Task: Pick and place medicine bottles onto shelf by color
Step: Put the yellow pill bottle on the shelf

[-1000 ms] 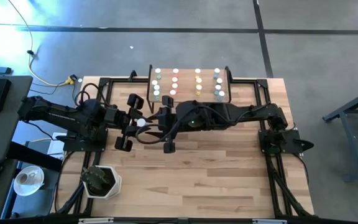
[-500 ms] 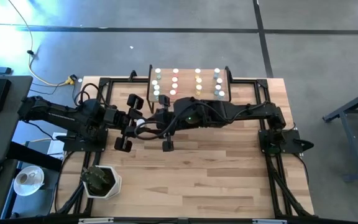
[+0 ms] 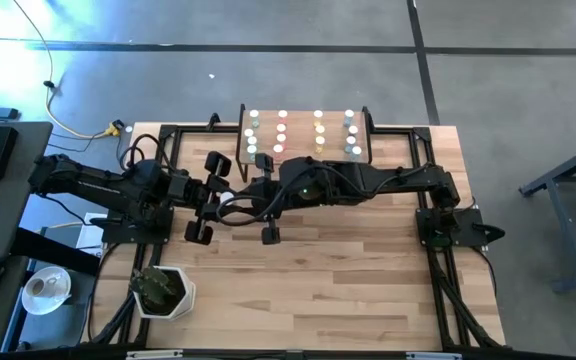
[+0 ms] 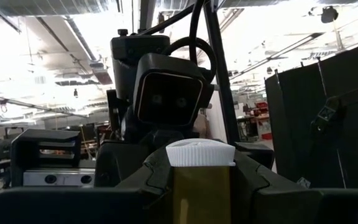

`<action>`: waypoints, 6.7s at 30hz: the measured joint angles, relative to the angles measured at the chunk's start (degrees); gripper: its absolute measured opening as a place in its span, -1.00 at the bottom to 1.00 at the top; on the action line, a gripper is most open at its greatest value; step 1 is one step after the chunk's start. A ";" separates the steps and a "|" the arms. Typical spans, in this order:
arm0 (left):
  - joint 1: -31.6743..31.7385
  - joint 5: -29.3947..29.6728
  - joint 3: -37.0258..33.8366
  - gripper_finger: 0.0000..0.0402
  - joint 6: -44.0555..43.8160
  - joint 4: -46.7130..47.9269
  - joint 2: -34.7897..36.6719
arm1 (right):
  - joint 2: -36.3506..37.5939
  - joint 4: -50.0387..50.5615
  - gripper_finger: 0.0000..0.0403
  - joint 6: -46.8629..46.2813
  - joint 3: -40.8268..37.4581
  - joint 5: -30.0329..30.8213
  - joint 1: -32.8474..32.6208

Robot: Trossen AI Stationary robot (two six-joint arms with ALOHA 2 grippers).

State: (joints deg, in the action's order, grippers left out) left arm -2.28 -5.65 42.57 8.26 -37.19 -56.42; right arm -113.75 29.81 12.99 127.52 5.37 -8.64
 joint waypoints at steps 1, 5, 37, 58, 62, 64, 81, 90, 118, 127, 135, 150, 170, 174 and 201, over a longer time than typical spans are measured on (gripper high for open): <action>-0.02 0.22 0.00 -0.61 -0.10 0.05 0.00 | 0.00 0.02 -0.58 -0.04 0.01 0.04 0.00; -0.02 0.66 0.00 -0.61 -0.36 0.37 0.00 | 0.00 0.29 -0.59 -0.09 0.00 0.02 0.00; -0.04 8.03 -0.02 -0.13 2.57 11.06 2.55 | 0.66 4.62 -0.59 -2.66 0.02 4.24 -0.07; -0.04 12.40 -0.05 -0.13 4.26 19.92 7.14 | 0.87 5.32 -0.59 -4.02 0.07 4.56 -0.09; -0.02 12.79 -0.07 -0.13 4.40 21.61 8.51 | 0.87 5.39 -0.59 -4.17 0.09 5.53 -0.09; -0.02 12.80 -0.11 -0.13 4.42 23.01 9.26 | 0.87 5.41 -0.59 -4.14 0.09 5.55 -0.09; -0.02 12.25 -0.11 -0.27 5.43 23.14 9.42 | 0.87 5.50 -0.59 -5.05 0.11 5.60 -0.13; -0.02 12.11 -0.11 -0.49 5.92 23.10 9.40 | 0.87 5.61 -0.59 -5.23 0.11 5.95 -0.09; 0.01 12.37 -0.11 -0.50 5.46 24.18 9.33 | 0.83 7.63 -0.32 -8.30 0.11 5.51 0.11; 0.02 12.95 -0.09 -0.50 5.45 24.17 9.40 | 0.83 9.78 -0.06 -8.17 0.14 6.57 0.09; 0.02 13.88 -0.07 -0.52 4.02 27.38 9.24 | 0.96 21.74 -0.04 -9.56 6.05 8.38 0.22; 0.07 14.05 0.00 -0.53 2.38 25.09 0.22 | 3.69 27.84 -0.04 -6.66 6.73 6.24 1.58; 0.07 14.03 -0.04 -0.53 2.35 18.74 -3.88 | 3.45 28.23 -0.04 -8.57 6.67 -3.12 2.29; 0.07 14.03 -0.04 -0.53 2.37 17.30 -4.28 | 3.45 28.06 -0.04 -9.57 6.67 -3.41 2.29; 0.42 13.88 -0.07 -0.53 2.87 13.18 -6.67 | 3.41 27.62 -0.32 -11.30 6.64 -3.91 2.32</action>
State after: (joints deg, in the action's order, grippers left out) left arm -1.86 8.23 42.50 11.14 -24.01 -63.09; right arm -110.34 57.43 1.69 134.17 1.46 -6.33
